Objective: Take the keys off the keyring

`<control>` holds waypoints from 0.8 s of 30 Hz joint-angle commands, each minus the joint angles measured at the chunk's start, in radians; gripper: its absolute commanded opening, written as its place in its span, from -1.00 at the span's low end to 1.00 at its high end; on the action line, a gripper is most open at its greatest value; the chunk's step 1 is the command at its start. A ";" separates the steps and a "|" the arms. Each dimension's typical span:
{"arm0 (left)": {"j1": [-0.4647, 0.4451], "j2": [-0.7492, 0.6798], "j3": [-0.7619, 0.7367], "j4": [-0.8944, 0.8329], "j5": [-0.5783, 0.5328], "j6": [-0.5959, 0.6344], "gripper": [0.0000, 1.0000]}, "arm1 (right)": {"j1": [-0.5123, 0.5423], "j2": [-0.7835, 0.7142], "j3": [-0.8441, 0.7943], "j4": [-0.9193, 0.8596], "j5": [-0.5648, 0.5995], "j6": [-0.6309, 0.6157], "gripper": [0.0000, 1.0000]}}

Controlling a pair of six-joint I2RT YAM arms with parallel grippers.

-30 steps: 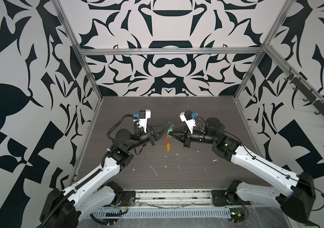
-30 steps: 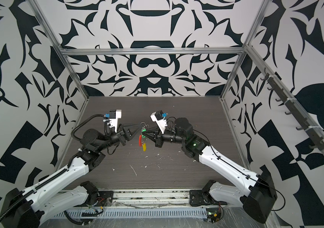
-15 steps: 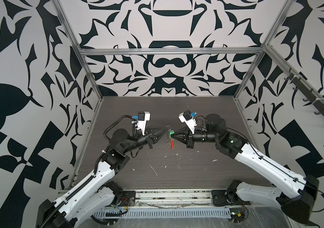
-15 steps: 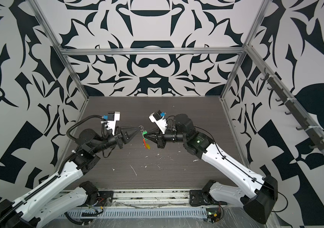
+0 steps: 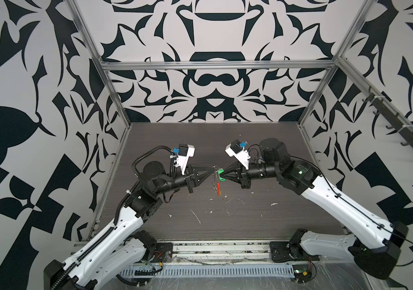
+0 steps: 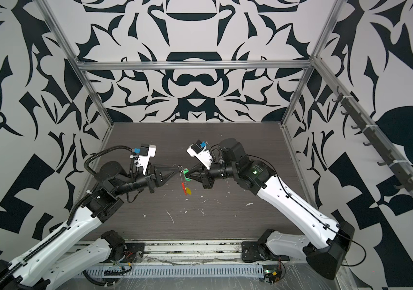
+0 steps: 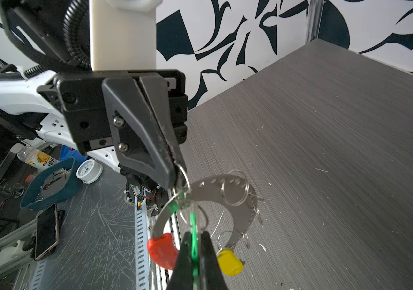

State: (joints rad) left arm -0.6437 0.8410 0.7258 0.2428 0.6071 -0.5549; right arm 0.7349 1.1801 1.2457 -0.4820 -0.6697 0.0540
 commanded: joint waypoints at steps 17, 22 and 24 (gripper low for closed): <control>-0.003 0.007 0.057 -0.073 0.140 0.072 -1.00 | -0.047 0.052 0.161 -0.131 -0.072 -0.178 -1.00; -0.003 0.006 0.052 -0.042 0.182 0.058 -1.00 | -0.091 0.059 0.153 -0.129 -0.167 -0.187 -1.00; -0.002 0.010 0.056 -0.045 0.193 0.058 -1.00 | -0.100 0.065 0.157 -0.132 -0.195 -0.190 -1.00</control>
State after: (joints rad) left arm -0.6437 0.8558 0.7483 0.1669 0.7273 -0.5003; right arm 0.6594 1.2476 1.3613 -0.6369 -0.8066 -0.1158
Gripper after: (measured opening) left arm 0.041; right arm 0.074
